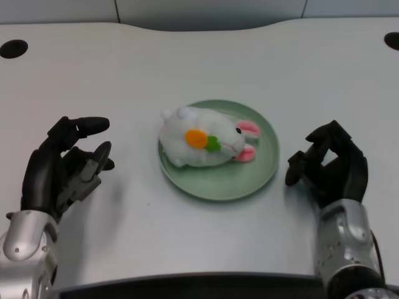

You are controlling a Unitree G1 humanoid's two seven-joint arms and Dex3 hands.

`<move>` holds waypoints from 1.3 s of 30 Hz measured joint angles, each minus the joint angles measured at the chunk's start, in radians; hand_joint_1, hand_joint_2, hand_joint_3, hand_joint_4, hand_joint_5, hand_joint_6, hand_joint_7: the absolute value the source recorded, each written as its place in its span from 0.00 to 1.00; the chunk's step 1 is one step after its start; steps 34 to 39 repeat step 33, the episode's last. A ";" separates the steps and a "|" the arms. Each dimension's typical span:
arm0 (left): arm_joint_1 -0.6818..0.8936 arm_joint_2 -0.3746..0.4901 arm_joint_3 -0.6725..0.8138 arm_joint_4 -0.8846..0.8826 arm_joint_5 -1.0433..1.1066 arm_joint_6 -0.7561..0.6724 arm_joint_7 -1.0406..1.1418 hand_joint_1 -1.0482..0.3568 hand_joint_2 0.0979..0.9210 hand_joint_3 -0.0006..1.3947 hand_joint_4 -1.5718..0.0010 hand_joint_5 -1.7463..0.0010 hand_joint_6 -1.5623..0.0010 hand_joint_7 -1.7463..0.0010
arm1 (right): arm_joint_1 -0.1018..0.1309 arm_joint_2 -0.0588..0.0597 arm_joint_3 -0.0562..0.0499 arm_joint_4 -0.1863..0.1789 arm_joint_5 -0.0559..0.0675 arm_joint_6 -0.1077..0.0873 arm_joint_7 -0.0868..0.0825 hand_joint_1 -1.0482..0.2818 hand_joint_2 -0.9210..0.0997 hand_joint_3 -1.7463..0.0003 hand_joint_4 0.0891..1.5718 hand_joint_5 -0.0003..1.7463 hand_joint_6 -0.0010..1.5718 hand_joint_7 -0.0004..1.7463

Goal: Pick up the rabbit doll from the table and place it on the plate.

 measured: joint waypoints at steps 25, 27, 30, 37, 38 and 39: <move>0.092 -0.076 0.040 0.027 -0.078 0.031 -0.060 0.50 1.00 0.37 0.63 0.00 0.70 0.16 | 0.033 -0.003 0.005 -0.062 -0.018 0.022 -0.006 0.00 0.60 0.11 0.99 0.84 0.68 1.00; 0.089 -0.076 0.040 0.038 -0.077 0.016 -0.060 0.49 1.00 0.37 0.64 0.00 0.71 0.15 | 0.033 -0.009 0.004 -0.060 -0.016 0.022 -0.001 0.00 0.61 0.12 0.98 0.84 0.68 1.00; 0.089 -0.077 0.040 0.047 -0.076 0.011 -0.056 0.50 1.00 0.37 0.64 0.00 0.72 0.14 | 0.033 -0.016 -0.003 -0.046 -0.010 0.021 0.012 0.00 0.57 0.15 0.97 0.85 0.69 1.00; 0.087 -0.082 0.041 0.047 -0.077 0.011 -0.041 0.50 1.00 0.38 0.64 0.00 0.73 0.13 | 0.032 -0.018 -0.007 -0.028 -0.008 0.016 0.013 0.00 0.53 0.17 0.96 0.86 0.69 1.00; 0.087 -0.082 0.041 0.047 -0.077 0.011 -0.041 0.50 1.00 0.38 0.64 0.00 0.73 0.13 | 0.032 -0.018 -0.007 -0.028 -0.008 0.016 0.013 0.00 0.53 0.17 0.96 0.86 0.69 1.00; 0.087 -0.082 0.041 0.047 -0.077 0.011 -0.041 0.50 1.00 0.38 0.64 0.00 0.73 0.13 | 0.032 -0.018 -0.007 -0.028 -0.008 0.016 0.013 0.00 0.53 0.17 0.96 0.86 0.69 1.00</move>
